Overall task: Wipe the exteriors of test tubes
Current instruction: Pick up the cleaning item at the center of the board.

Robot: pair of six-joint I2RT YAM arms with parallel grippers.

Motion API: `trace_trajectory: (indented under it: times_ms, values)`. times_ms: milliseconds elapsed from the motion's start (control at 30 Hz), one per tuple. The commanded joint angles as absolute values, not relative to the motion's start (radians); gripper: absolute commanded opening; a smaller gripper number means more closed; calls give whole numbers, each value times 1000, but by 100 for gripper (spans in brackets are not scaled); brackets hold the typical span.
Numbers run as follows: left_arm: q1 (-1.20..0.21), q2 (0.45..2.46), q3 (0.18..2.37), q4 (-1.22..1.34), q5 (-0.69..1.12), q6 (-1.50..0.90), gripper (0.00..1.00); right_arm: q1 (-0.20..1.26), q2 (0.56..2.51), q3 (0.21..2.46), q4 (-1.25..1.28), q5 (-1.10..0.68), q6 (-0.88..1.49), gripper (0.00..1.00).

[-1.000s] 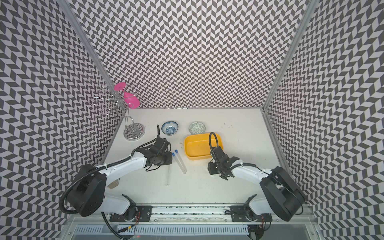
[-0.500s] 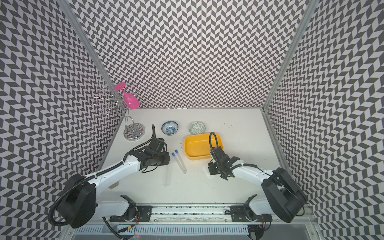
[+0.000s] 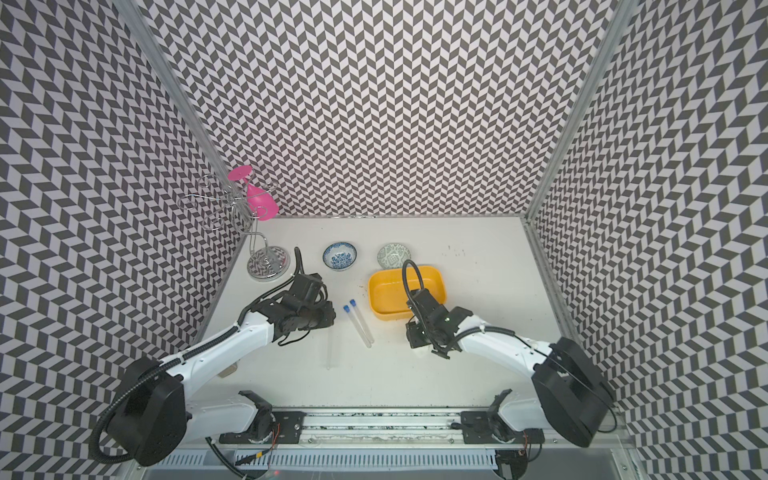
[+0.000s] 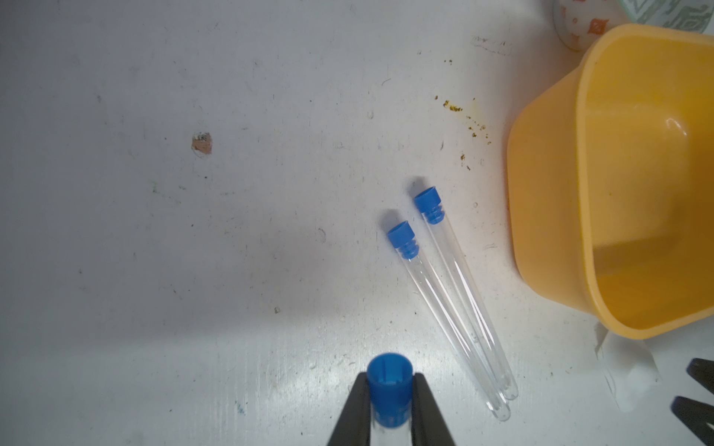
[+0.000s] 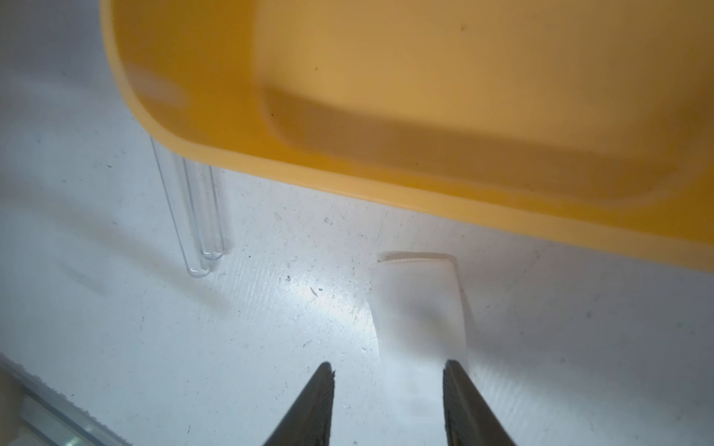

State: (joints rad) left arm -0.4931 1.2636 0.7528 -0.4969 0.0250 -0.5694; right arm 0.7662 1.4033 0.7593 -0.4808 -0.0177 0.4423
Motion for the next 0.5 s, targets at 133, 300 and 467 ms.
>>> trace_trajectory:
  times_ms: [133, 300, 467]
  values:
    - [-476, 1234, 740, -526, 34, -557, 18, 787, 1498, 769, -431, 48, 480, 37]
    - [-465, 1224, 734, -530, 39, -551, 18, 787, 1494, 761, -436, 82, 487, 37]
    - [-458, 1218, 730, -532, 43, -546, 18, 788, 1444, 778, -464, 103, 486, 38]
